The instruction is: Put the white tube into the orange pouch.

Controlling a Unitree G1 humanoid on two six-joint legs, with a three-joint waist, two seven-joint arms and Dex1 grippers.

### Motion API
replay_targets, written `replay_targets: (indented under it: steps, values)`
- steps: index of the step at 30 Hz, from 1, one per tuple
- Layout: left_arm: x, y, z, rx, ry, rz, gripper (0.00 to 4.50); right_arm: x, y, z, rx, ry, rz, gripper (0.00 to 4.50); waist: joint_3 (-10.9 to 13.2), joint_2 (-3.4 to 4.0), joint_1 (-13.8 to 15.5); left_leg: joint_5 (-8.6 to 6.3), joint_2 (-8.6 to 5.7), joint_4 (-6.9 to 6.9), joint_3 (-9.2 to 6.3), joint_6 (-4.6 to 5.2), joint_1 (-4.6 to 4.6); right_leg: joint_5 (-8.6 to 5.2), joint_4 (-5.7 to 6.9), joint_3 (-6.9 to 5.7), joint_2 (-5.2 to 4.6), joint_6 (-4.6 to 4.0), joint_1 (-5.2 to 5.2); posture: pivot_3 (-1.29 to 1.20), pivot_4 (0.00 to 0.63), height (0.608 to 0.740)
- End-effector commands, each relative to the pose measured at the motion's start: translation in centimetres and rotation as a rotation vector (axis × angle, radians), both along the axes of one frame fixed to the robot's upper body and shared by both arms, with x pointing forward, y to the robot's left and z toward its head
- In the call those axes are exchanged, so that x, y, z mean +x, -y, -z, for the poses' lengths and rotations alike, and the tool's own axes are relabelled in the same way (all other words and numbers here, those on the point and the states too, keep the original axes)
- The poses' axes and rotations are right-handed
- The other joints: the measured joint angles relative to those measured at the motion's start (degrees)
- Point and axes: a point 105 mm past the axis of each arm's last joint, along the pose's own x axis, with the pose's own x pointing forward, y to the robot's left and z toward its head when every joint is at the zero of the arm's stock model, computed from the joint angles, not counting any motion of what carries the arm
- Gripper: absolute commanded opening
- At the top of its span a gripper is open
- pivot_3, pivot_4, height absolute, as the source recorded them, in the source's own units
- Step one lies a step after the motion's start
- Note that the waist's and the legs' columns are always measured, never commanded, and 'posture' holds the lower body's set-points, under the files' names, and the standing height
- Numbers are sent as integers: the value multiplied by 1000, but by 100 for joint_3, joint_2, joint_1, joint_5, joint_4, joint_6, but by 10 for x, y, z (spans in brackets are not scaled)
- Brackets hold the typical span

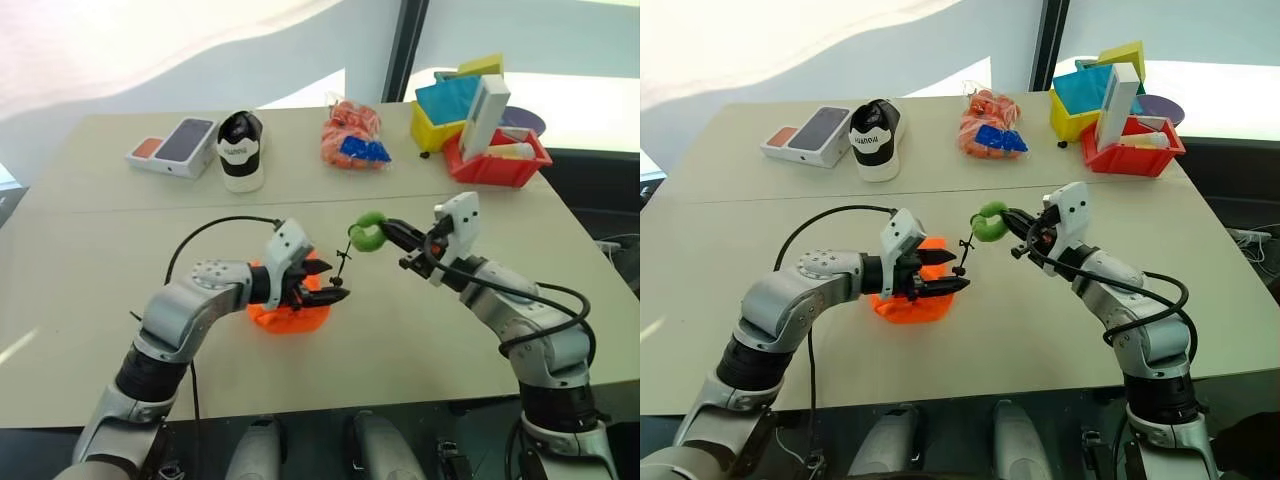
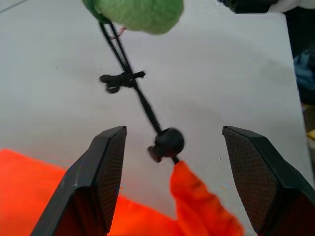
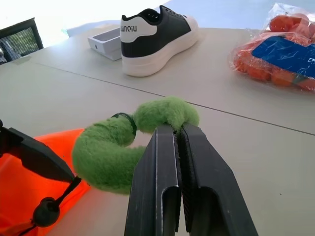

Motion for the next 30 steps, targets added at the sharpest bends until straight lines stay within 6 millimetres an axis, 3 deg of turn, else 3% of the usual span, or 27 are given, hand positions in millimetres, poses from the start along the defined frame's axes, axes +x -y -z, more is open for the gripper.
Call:
replay_targets:
  steps: [1, 13, 16, 20, 21, 30]
  values:
    - [-3, 5, -11, 20, -18, -41, 3317, -1, -3, -11, 5, 52, -8, 48, 0, 0, -11, 0, 0, 0, 0, 0, 0, 0, 2, 0, 1, 0, -1, 0, 150, 740]
    - [3, 9, -2, 135, -58, -217, 3317, -2, -10, -9, -2, 48, -38, 48, 0, 0, 1, 1, 0, 0, -3, -1, 2, 0, 4, -1, 2, 0, 0, 0, 150, 740]
    - [3, 10, -4, 134, -55, -218, 2518, -3, -10, -8, -5, 46, -42, 0, 0, 0, 1, 1, -1, 0, -2, -1, 2, 0, 3, -1, 1, 0, 0, 0, 150, 740]
    - [4, 9, -6, 128, -38, -224, 478, -3, -12, -7, -6, 45, -50, 0, 0, 0, 1, 1, -1, -1, -2, -1, 2, 0, 3, -1, 1, -1, 0, 0, 150, 740]
    - [5, 8, -6, 130, -35, -226, 211, -3, -12, -7, -6, 45, -52, 0, 0, 0, 1, 1, -1, 0, -2, -1, 2, 0, 3, -1, 1, -1, 0, 0, 150, 740]
    - [3, 1, -5, 141, -8, -188, 224, 0, -11, -8, -19, 57, -36, 0, 0, 0, -3, 1, -1, -1, -2, -1, 2, 0, 3, -1, 0, -1, -1, 0, 150, 740]
